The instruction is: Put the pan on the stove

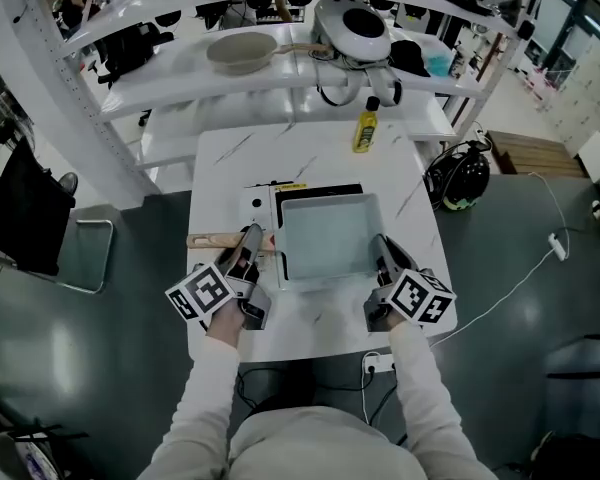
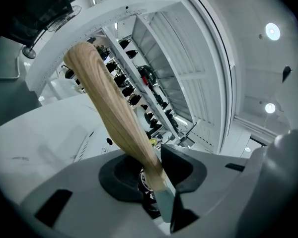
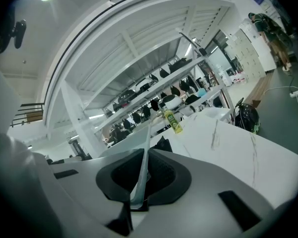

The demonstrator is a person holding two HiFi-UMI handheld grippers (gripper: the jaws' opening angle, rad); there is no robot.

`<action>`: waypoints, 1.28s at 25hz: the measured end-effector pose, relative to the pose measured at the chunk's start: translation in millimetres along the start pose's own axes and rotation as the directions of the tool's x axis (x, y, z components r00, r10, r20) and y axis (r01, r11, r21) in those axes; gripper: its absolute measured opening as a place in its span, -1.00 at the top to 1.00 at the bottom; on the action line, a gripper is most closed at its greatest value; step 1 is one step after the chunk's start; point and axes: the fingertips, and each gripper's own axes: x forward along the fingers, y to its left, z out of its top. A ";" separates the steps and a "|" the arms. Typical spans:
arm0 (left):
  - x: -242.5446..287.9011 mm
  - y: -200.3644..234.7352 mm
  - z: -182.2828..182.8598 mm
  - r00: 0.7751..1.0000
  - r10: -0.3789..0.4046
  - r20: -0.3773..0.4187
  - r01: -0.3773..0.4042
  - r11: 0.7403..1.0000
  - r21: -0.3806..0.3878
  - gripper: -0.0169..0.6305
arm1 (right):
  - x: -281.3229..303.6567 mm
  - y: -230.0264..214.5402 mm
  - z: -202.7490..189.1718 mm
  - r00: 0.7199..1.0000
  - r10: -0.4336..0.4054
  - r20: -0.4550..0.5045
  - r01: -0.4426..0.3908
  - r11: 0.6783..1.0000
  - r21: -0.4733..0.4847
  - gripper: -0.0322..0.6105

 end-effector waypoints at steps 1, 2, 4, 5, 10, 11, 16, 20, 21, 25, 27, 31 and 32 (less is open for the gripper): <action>3.5 3.3 2.1 1.000 0.003 -0.001 -0.003 1.000 -0.002 0.56 | 5.3 -0.7 0.1 1.000 -0.002 -0.005 0.002 1.000 0.000 0.76; 6.7 6.6 3.5 1.000 0.005 -0.003 -0.005 1.000 -0.004 0.56 | 10.1 -1.7 -0.2 1.000 -0.005 -0.012 0.005 1.000 -0.002 0.76; 13.0 12.5 5.2 1.000 0.008 -0.009 -0.008 1.000 -0.008 0.56 | 18.7 -4.2 -0.5 1.000 -0.007 -0.023 0.007 1.000 -0.006 0.76; 16.2 15.0 5.8 1.000 0.008 -0.011 -0.008 1.000 -0.010 0.56 | 22.7 -5.6 -0.1 1.000 -0.008 -0.027 0.008 1.000 -0.007 0.76; 31.6 25.7 8.7 1.000 0.015 -0.018 -0.015 1.000 -0.023 0.56 | 40.0 -12.6 3.0 0.999 -0.014 -0.036 0.014 1.000 0.001 0.76; 34.2 27.6 9.5 1.000 0.018 -0.016 -0.018 0.999 -0.027 0.56 | 43.2 -13.2 4.4 0.999 -0.011 -0.036 0.011 1.000 0.010 0.76; 43.3 33.9 12.5 1.000 0.022 -0.017 -0.022 0.999 -0.035 0.56 | 51.7 -15.7 5.7 0.998 -0.013 -0.058 0.015 1.000 0.021 0.76; 48.4 36.9 12.7 0.999 0.022 -0.025 -0.023 0.999 -0.036 0.56 | 54.3 -18.8 4.5 0.997 -0.024 -0.075 0.027 0.999 0.038 0.76; 49.2 38.1 12.4 0.999 0.023 -0.026 -0.024 0.999 -0.038 0.56 | 54.9 -19.5 4.1 0.997 -0.027 -0.079 0.031 0.999 0.041 0.76; 50.5 40.9 10.5 0.999 0.029 -0.032 -0.031 0.998 -0.047 0.56 | 56.0 -20.9 3.6 0.995 -0.039 -0.092 0.044 0.998 0.051 0.76; 51.1 42.3 9.9 0.999 0.031 -0.036 -0.033 0.998 -0.048 0.56 | 56.5 -21.2 3.0 0.994 -0.043 -0.097 0.049 0.997 0.053 0.76; 50.7 45.2 9.7 0.999 0.037 -0.038 -0.039 0.998 -0.048 0.56 | 57.8 -20.9 1.4 0.993 -0.047 -0.104 0.053 0.997 0.051 0.76; 50.8 45.4 9.7 0.999 0.038 -0.038 -0.039 0.998 -0.047 0.56 | 57.6 -21.0 1.5 0.993 -0.049 -0.105 0.054 0.997 0.052 0.76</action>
